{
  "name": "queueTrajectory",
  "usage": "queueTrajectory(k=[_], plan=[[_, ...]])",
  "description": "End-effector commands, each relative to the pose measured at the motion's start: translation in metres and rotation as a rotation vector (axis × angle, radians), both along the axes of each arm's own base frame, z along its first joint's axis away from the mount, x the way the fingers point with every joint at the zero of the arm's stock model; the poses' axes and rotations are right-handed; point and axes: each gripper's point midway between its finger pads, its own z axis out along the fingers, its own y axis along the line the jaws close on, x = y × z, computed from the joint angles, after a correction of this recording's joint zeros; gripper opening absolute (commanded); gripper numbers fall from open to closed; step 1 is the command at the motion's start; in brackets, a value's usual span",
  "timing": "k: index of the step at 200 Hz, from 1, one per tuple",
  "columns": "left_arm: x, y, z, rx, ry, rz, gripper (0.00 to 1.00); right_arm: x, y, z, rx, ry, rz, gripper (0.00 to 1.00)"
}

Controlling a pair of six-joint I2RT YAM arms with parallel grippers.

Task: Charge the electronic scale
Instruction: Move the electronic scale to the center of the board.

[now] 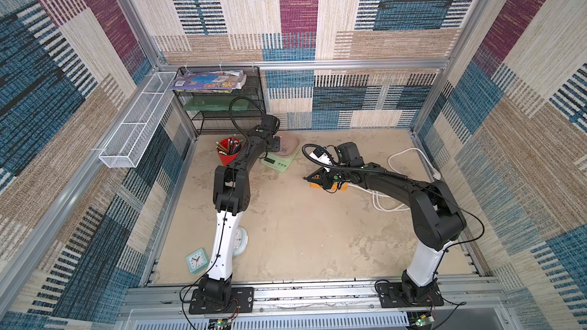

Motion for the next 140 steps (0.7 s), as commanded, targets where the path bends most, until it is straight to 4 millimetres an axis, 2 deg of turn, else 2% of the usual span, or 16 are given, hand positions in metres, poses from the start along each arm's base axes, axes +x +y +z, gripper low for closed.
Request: queueTrajectory(k=[1, 23, 67, 113, 140], plan=[[-0.009, 0.001, 0.002, 0.009, 0.029, -0.012, 0.3, 0.001, 0.001, 0.007, 0.011, -0.024, 0.01, 0.0], [-0.023, -0.002, 0.004, -0.02, 0.059, -0.018, 0.13, 0.001, -0.001, 0.008, 0.011, -0.025, 0.005, 0.0], [-0.072, 0.008, -0.003, -0.07, 0.164, 0.101, 0.02, -0.001, -0.002, 0.011, 0.013, -0.036, 0.001, 0.0], [-0.133, 0.016, -0.009, -0.122, 0.201, 0.23, 0.07, -0.001, -0.003, 0.009, 0.012, -0.03, 0.0, 0.0], [-0.171, 0.018, -0.017, -0.167, 0.227, 0.24, 0.08, -0.003, -0.002, 0.007, 0.009, -0.031, 0.002, 0.0]])
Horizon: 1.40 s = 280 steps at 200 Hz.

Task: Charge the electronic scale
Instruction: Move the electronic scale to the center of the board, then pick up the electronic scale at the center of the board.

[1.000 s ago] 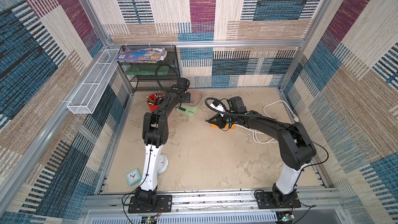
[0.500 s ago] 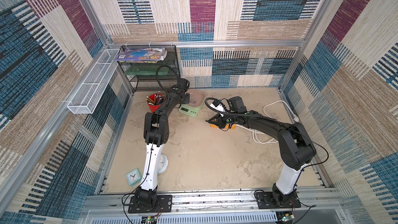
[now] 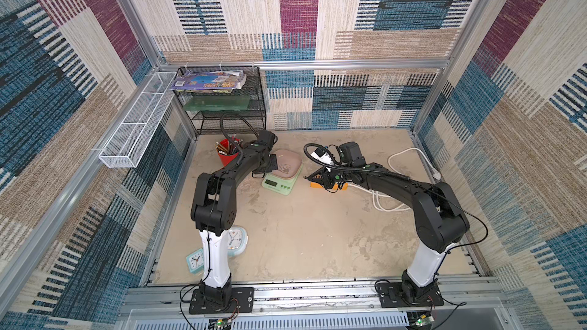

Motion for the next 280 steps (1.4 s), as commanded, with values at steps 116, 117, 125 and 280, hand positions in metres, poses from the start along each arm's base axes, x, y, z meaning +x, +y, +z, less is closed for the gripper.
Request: queueTrajectory(k=[116, 117, 125, 280], plan=[[-0.061, -0.012, 0.0, -0.05, 0.078, -0.339, 0.45, -0.016, 0.003, -0.004, -0.007, -0.038, 0.085, 0.0], [-0.06, -0.012, 0.0, -0.05, 0.076, -0.345, 0.45, -0.016, 0.003, -0.003, -0.007, -0.039, 0.085, 0.0], [-0.056, -0.014, 0.001, -0.05, 0.067, -0.375, 0.45, -0.018, 0.003, -0.004, -0.006, -0.032, 0.09, 0.0], [-0.021, -0.02, 0.007, -0.167, 0.013, -0.439, 0.0, -0.005, -0.011, -0.008, -0.036, 0.03, -0.031, 0.0]])
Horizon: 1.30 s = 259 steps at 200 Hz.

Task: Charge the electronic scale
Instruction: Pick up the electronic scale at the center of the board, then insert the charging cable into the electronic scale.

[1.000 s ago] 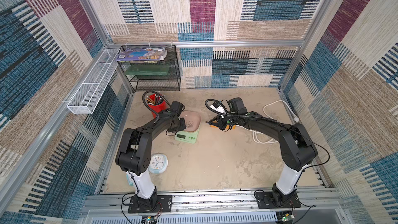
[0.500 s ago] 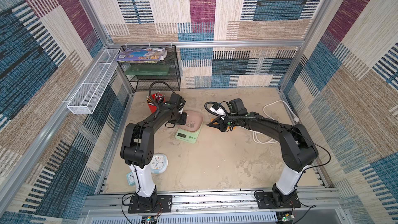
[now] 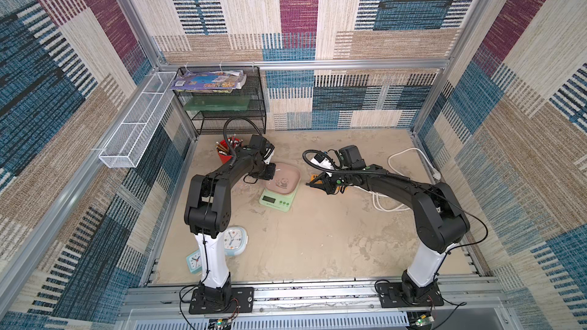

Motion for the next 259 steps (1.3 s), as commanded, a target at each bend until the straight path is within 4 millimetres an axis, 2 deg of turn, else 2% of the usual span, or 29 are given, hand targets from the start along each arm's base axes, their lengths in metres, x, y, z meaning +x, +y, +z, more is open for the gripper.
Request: queueTrajectory(k=[1, 25, 75, 97, 158, 201, 259], plan=[[-0.004, -0.002, 0.015, -0.077, -0.017, 0.023, 0.0, 0.009, -0.005, 0.006, -0.004, 0.009, -0.08, 0.0], [-0.01, 0.0, 0.034, -0.19, -0.056, 0.058, 0.0, 0.007, -0.004, 0.01, 0.017, 0.03, -0.105, 0.0], [-0.02, 0.009, 0.064, -0.455, -0.083, 0.151, 0.0, -0.009, 0.008, 0.015, 0.067, 0.065, -0.017, 0.0], [-0.027, 0.003, 0.079, -0.591, -0.097, 0.133, 0.0, -0.018, 0.01, 0.018, 0.095, 0.062, 0.019, 0.0], [-0.039, 0.011, 0.105, -0.586, -0.204, 0.124, 0.0, -0.031, 0.016, 0.021, 0.133, 0.095, 0.081, 0.0], [-0.044, 0.014, 0.114, -0.597, -0.255, 0.1, 0.0, -0.041, 0.021, 0.022, 0.146, 0.112, 0.125, 0.0], [-0.044, 0.021, 0.125, -0.6, -0.348, 0.144, 0.0, -0.044, 0.028, 0.015, 0.155, 0.182, 0.159, 0.0]])
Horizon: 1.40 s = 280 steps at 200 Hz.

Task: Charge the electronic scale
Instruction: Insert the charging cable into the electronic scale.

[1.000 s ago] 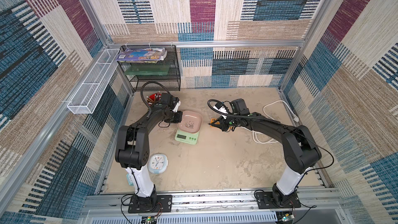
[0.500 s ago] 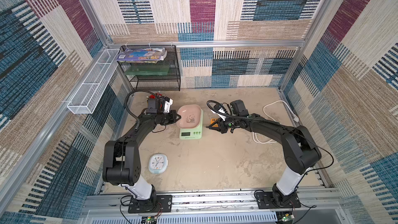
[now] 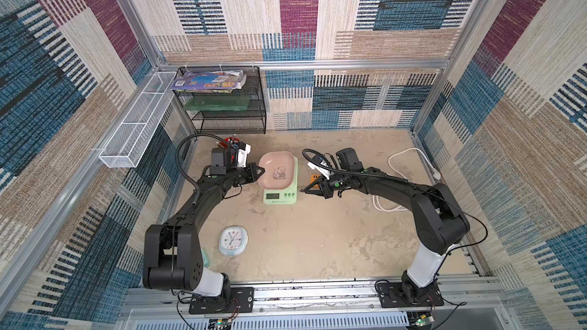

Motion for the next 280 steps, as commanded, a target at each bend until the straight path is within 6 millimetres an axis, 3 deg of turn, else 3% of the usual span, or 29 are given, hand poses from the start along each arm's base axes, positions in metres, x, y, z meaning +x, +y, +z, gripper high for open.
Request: queueTrajectory(k=[1, 196, 280], plan=[[0.008, -0.001, 0.02, -0.039, -0.084, 0.018, 0.0, -0.006, 0.004, 0.003, 0.025, 0.015, 0.039, 0.0], [0.005, -0.006, 0.02, -0.063, -0.111, -0.017, 0.0, -0.003, 0.003, 0.021, 0.096, 0.063, 0.013, 0.0], [0.005, -0.008, 0.023, -0.084, -0.123, -0.018, 0.0, 0.003, 0.007, 0.017, 0.098, 0.099, -0.015, 0.0]])
